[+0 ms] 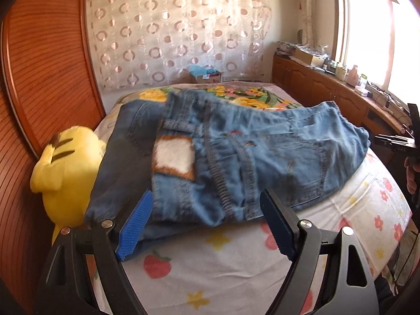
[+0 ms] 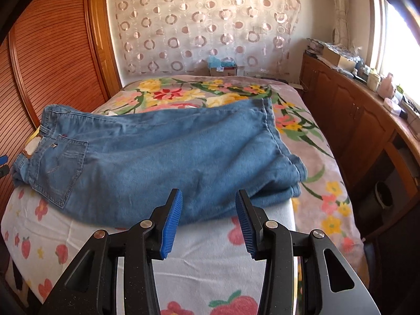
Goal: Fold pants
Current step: 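Move both open tools to the edge of the folded jeans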
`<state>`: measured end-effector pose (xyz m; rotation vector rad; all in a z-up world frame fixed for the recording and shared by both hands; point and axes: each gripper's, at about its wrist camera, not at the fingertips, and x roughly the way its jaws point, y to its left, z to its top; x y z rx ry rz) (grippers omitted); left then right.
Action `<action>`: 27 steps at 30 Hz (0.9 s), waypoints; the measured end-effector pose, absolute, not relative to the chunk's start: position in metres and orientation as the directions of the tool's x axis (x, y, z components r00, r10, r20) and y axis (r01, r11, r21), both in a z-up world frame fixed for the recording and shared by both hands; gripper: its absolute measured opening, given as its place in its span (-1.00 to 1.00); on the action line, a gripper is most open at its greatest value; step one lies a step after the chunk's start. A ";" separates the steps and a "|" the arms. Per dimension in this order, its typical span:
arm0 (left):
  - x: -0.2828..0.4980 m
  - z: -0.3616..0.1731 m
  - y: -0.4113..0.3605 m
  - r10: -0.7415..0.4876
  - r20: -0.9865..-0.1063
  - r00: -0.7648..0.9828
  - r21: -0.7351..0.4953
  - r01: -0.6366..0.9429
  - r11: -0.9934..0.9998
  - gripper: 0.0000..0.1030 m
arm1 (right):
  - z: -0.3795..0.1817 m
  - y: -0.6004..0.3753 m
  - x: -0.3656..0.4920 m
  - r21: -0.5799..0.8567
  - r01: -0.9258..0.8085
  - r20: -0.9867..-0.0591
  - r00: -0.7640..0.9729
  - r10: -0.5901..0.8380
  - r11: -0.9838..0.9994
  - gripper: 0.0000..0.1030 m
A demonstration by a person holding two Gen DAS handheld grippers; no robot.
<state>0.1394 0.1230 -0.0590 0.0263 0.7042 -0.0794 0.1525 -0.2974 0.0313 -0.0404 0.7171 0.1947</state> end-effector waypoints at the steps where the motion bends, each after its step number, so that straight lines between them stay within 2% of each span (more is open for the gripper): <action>1: 0.140 -0.061 0.126 -0.057 -0.649 0.759 -0.002 0.073 0.997 0.64 | 0.030 -0.303 0.155 0.030 -0.173 -0.660 0.736 0.149 0.984 -0.15; 4: 0.144 -0.070 0.136 -0.042 -0.659 0.751 -0.010 0.048 0.999 0.59 | 0.021 -0.321 0.160 0.043 -0.130 -0.674 0.728 0.125 0.991 -0.15; 9: 0.156 -0.085 0.144 -0.027 -0.680 0.733 -0.009 0.028 1.000 0.34 | 0.001 -0.343 0.185 0.084 -0.073 -0.707 0.698 0.111 0.994 -0.15; 18: 0.169 -0.103 0.149 0.011 -0.717 0.697 0.010 -0.006 1.000 0.33 | -0.013 -0.349 0.214 0.247 -0.070 -0.694 0.684 0.226 0.967 -0.15; 19: 0.169 -0.103 0.149 0.011 -0.717 0.697 0.010 -0.006 1.000 0.33 | -0.014 -0.350 0.214 0.271 -0.080 -0.687 0.683 0.250 0.959 -0.08; 20: 0.169 -0.104 0.149 0.009 -0.718 0.696 0.010 -0.002 1.000 0.33 | -0.015 -0.352 0.214 0.305 -0.098 -0.675 0.680 0.287 0.947 0.19; 21: 0.170 -0.104 0.149 0.008 -0.719 0.695 0.009 -0.002 1.000 0.32 | -0.015 -0.353 0.217 0.322 -0.104 -0.670 0.678 0.304 0.941 0.25; 27: 0.172 -0.104 0.148 0.007 -0.719 0.694 0.008 -0.003 1.000 0.27 | -0.019 -0.359 0.232 0.341 -0.071 -0.675 0.676 0.296 0.937 0.26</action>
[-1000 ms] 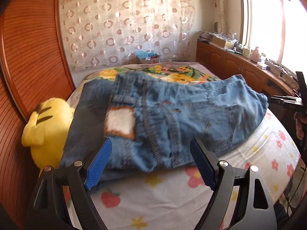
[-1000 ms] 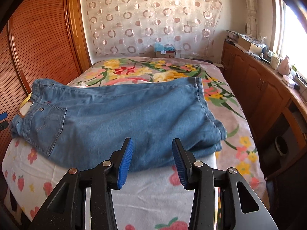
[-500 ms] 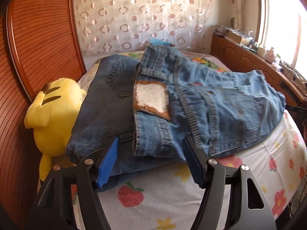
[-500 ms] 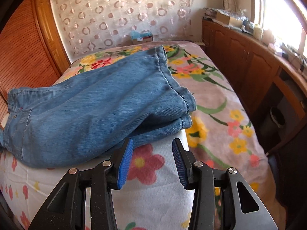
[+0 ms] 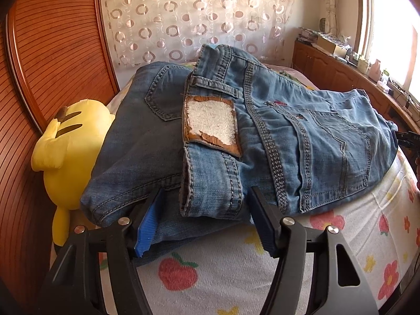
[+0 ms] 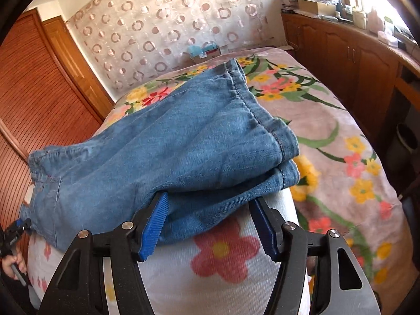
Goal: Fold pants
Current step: 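Move both open tools to the edge of the folded jeans, then grasp the jeans edge with both tools and pull it straight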
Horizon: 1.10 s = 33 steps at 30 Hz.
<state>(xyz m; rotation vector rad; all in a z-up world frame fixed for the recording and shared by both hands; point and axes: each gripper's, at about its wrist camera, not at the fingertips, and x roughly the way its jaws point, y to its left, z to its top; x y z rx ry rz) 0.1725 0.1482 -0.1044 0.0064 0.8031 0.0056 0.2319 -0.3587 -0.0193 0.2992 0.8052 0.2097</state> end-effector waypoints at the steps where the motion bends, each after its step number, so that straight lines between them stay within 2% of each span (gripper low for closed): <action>1: 0.173 -0.104 0.148 0.007 -0.719 0.695 0.007 -0.002 1.000 0.26 | -0.020 -0.360 0.234 0.350 -0.069 -0.672 0.677 0.301 0.934 0.26; 6: 0.175 -0.105 0.149 -0.003 -0.721 0.693 -0.010 -0.006 1.000 0.26 | -0.013 -0.355 0.222 0.402 -0.107 -0.618 0.701 0.356 0.909 0.28; 8: 0.175 -0.104 0.149 0.000 -0.722 0.691 -0.004 -0.004 1.000 0.26 | -0.017 -0.354 0.219 0.417 -0.128 -0.607 0.698 0.380 0.900 0.45; 14: 0.175 -0.104 0.149 -0.001 -0.722 0.692 -0.004 -0.003 1.000 0.26 | -0.035 -0.355 0.231 0.340 -0.049 -0.680 0.677 0.281 0.939 0.50; 16: 0.175 -0.103 0.149 -0.002 -0.717 0.697 -0.006 -0.004 1.000 0.16 | -0.039 -0.357 0.234 0.331 -0.020 -0.692 0.675 0.257 0.943 0.50; 18: 0.175 -0.102 0.150 -0.013 -0.711 0.703 -0.020 -0.002 1.000 -0.09 | -0.041 -0.357 0.237 0.326 -0.016 -0.695 0.673 0.251 0.945 0.49; 19: 0.175 -0.101 0.151 -0.018 -0.710 0.704 -0.027 -0.001 1.000 -0.13 | -0.042 -0.356 0.238 0.307 -0.016 -0.703 0.671 0.238 0.951 0.33; 20: 0.174 -0.100 0.151 -0.021 -0.706 0.708 -0.032 -0.002 0.999 -0.16 | -0.042 -0.354 0.238 0.282 -0.012 -0.713 0.667 0.217 0.959 0.06; 21: 0.173 -0.099 0.151 -0.025 -0.702 0.712 -0.035 0.001 0.999 -0.22 | -0.044 -0.353 0.238 0.257 -0.011 -0.720 0.664 0.199 0.966 -0.07; 23: 0.173 -0.099 0.149 -0.018 -0.703 0.711 -0.025 0.001 1.000 -0.26 | -0.044 -0.348 0.241 0.250 -0.025 -0.727 0.656 0.205 0.968 -0.64; 26: 0.171 -0.097 0.147 -0.023 -0.690 0.724 -0.024 0.009 1.000 -0.42 | -0.041 -0.343 0.243 0.224 -0.044 -0.718 0.668 0.195 0.974 -0.85; 27: 0.170 -0.094 0.145 -0.031 -0.684 0.729 -0.028 0.017 0.999 -0.56 | -0.038 -0.341 0.242 0.217 -0.049 -0.712 0.676 0.192 0.975 -0.87; 33: 0.161 -0.069 0.135 -0.008 -0.643 0.766 0.010 0.019 1.000 -0.70 | -0.008 -0.343 0.223 0.199 -0.076 -0.644 0.741 0.189 0.977 -0.91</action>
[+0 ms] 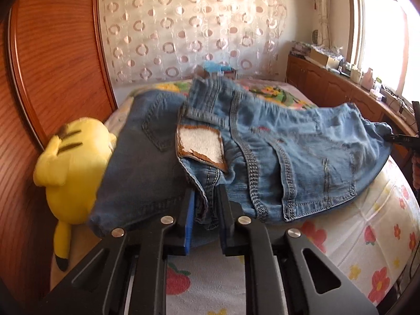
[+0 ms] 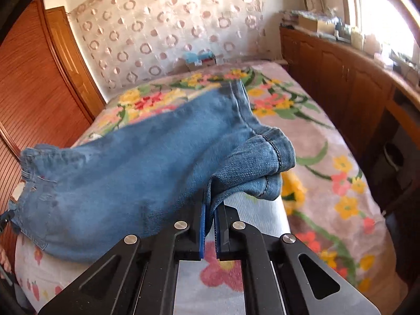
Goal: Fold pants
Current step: 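Grasp the jeans edge with both tools and pull it straight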
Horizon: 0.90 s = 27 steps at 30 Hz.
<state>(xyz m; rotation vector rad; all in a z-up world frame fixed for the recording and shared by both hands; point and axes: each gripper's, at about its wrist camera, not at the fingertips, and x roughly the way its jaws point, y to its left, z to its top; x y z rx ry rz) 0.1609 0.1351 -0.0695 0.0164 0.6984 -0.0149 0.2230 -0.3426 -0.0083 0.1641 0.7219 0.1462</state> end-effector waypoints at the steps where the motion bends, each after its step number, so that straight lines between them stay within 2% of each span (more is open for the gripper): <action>1: 0.159 -0.064 0.135 -0.008 -0.634 0.774 0.010 0.018 1.000 -0.70 | -0.004 -0.343 0.217 0.199 -0.085 -0.631 0.751 0.194 0.976 -0.91; 4: 0.147 -0.045 0.134 0.002 -0.619 0.786 0.022 0.014 1.000 -0.73 | 0.010 -0.343 0.194 0.173 -0.119 -0.616 0.761 0.202 0.978 -0.92; 10: 0.099 -0.016 0.143 -0.032 -0.569 0.822 -0.035 0.014 0.999 -0.74 | 0.021 -0.353 0.133 0.178 -0.178 -0.574 0.780 0.249 0.968 -0.92; 16: 0.047 -0.027 0.145 -0.054 -0.588 0.807 -0.063 0.021 0.998 -0.74 | -0.001 -0.372 0.083 0.205 -0.202 -0.584 0.760 0.285 0.958 -0.92; 20: 0.039 -0.052 0.144 -0.048 -0.641 0.766 -0.065 0.007 0.998 -0.74 | -0.024 -0.378 0.068 0.224 -0.186 -0.617 0.733 0.287 0.957 -0.92; 25: 0.043 -0.067 0.140 -0.039 -0.681 0.731 -0.040 0.016 0.999 -0.63 | -0.049 -0.385 0.073 0.232 -0.152 -0.655 0.705 0.270 0.961 -0.91; 27: 0.041 -0.065 0.136 -0.033 -0.676 0.737 -0.022 0.024 0.999 -0.47 | -0.050 -0.386 0.075 0.235 -0.143 -0.656 0.707 0.265 0.961 -0.91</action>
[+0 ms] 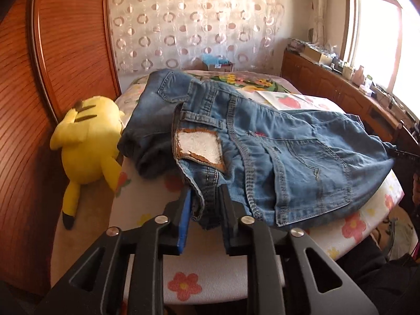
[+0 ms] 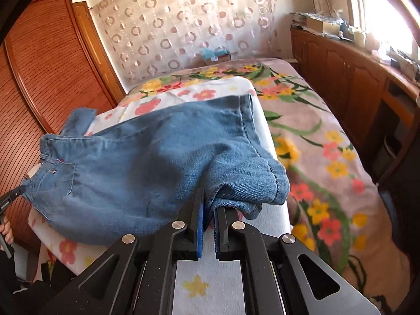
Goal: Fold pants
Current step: 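Grasp the jeans edge with both tools and pull it straight, then open both tools and release the jeans onto the bed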
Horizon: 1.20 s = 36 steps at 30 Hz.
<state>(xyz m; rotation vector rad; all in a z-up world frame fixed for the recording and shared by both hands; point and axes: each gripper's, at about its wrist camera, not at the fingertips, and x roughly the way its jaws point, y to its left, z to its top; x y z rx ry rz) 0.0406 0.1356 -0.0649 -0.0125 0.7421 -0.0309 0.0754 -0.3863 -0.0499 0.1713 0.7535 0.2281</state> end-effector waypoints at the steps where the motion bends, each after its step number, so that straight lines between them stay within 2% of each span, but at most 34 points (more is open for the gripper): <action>1: 0.038 -0.062 0.134 -0.031 -0.669 0.743 -0.017 0.026 1.000 -0.41 | -0.048 -0.385 0.072 0.233 -0.143 -0.653 0.710 0.264 0.962 -0.91; 3: 0.036 -0.057 0.135 -0.032 -0.653 0.757 -0.018 0.026 0.999 0.00 | -0.044 -0.380 0.071 0.229 -0.147 -0.649 0.714 0.264 0.962 -0.91; 5: 0.035 -0.052 0.135 -0.039 -0.639 0.769 -0.023 0.032 0.999 0.15 | -0.041 -0.370 0.065 0.224 -0.139 -0.649 0.717 0.254 0.965 -0.80; 8: 0.032 -0.046 0.128 -0.057 -0.618 0.784 -0.030 0.049 0.998 0.59 | -0.035 -0.367 0.055 0.201 -0.123 -0.650 0.725 0.226 0.972 -0.62; 11: 0.038 -0.045 0.119 -0.075 -0.620 0.781 -0.031 0.071 0.997 0.59 | -0.032 -0.364 0.050 0.189 -0.116 -0.643 0.736 0.212 0.975 -0.38; 14: 0.045 -0.047 0.107 -0.087 -0.620 0.780 -0.030 0.088 0.996 0.58 | -0.029 -0.363 0.043 0.169 -0.108 -0.631 0.752 0.192 0.980 -0.23; 20: 0.063 -0.052 0.072 -0.137 -0.619 0.773 -0.041 0.141 0.989 0.59 | -0.029 -0.363 0.036 0.171 -0.103 -0.612 0.768 0.188 0.980 -0.20; 36: 0.096 -0.071 0.001 -0.242 -0.661 0.710 -0.055 0.276 0.960 0.58 | -0.065 -0.376 0.082 0.218 -0.020 -0.680 0.714 0.166 0.976 -0.20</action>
